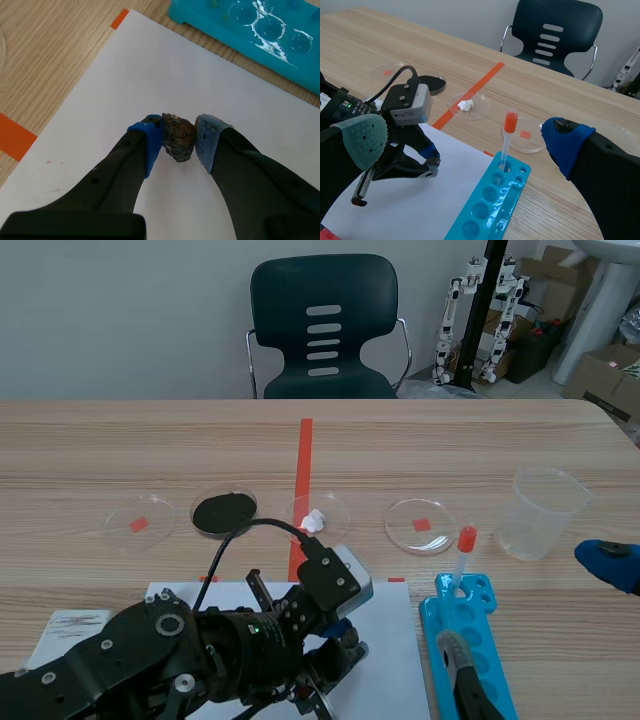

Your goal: Pick up the right mineral with the left hand

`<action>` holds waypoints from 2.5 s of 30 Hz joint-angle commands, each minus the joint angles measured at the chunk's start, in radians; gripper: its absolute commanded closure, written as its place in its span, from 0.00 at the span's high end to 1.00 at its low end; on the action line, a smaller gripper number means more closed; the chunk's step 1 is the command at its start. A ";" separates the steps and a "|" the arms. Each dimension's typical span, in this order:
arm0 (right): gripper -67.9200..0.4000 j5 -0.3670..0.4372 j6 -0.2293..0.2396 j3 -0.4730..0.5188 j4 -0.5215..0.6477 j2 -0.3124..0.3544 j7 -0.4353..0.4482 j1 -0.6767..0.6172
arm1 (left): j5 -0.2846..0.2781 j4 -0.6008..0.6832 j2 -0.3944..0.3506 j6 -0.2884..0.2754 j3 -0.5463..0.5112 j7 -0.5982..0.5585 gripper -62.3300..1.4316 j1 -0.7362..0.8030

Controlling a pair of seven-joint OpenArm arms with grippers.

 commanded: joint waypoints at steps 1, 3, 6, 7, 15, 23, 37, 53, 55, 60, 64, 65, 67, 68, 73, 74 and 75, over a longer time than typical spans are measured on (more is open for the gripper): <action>0.96 0.011 0.001 0.001 0.008 0.011 0.018 -0.002 | -0.003 0.092 -0.026 -0.011 -0.019 -0.001 0.17 0.014; 0.96 0.011 0.001 0.001 0.008 0.011 0.018 -0.002 | -0.002 0.169 -0.058 -0.012 -0.050 -0.002 0.17 0.040; 0.96 0.011 0.001 0.001 0.008 0.011 0.018 -0.002 | -0.003 0.287 -0.108 -0.012 -0.116 -0.001 0.17 0.089; 0.96 0.011 0.001 0.001 0.008 0.011 0.018 -0.002 | -0.004 0.325 -0.122 -0.013 -0.142 -0.001 0.17 0.109; 0.96 0.011 0.001 0.001 0.008 0.011 0.018 -0.002 | -0.004 0.525 -0.187 -0.012 -0.407 -0.002 0.17 0.307; 0.96 0.011 0.001 0.001 0.008 0.011 0.018 -0.002 | -0.008 0.653 -0.186 -0.012 -0.686 -0.068 0.17 0.541; 0.96 0.011 0.001 0.001 0.008 0.011 0.018 -0.002 | -0.006 0.869 -0.186 -0.012 -0.796 -0.248 0.17 0.851; 0.96 0.011 0.001 0.001 0.008 0.011 0.018 -0.002 | -0.003 0.871 -0.186 -0.012 -0.796 -0.244 0.17 0.908; 0.96 0.011 0.001 0.001 0.008 0.011 0.018 -0.002 | -0.003 0.871 -0.186 -0.012 -0.796 -0.244 0.17 0.908; 0.96 0.011 0.001 0.001 0.008 0.011 0.018 -0.002 | -0.003 0.871 -0.186 -0.012 -0.796 -0.245 0.17 0.908; 0.96 0.011 0.001 0.001 0.008 0.011 0.018 -0.002 | -0.003 0.871 -0.186 -0.012 -0.796 -0.245 0.17 0.908; 0.96 0.011 0.001 0.001 0.008 0.011 0.018 -0.002 | -0.003 0.871 -0.186 -0.012 -0.796 -0.245 0.17 0.908; 0.96 0.011 0.001 0.001 0.008 0.011 0.018 -0.002 | -0.003 0.871 -0.186 -0.012 -0.796 -0.245 0.17 0.908; 0.96 0.011 0.001 0.001 0.008 0.011 0.018 -0.002 | -0.003 0.871 -0.186 -0.012 -0.796 -0.245 0.17 0.908; 0.96 0.011 0.001 0.001 0.008 0.011 0.018 -0.002 | -0.003 0.871 -0.186 -0.012 -0.796 -0.246 0.17 0.908; 0.96 0.011 0.001 0.001 0.008 0.011 0.018 -0.002 | -0.003 0.871 -0.186 -0.012 -0.796 -0.246 0.17 0.908; 0.96 0.011 0.001 0.001 0.008 0.011 0.018 -0.002 | -0.003 0.871 -0.186 -0.012 -0.796 -0.245 0.17 0.908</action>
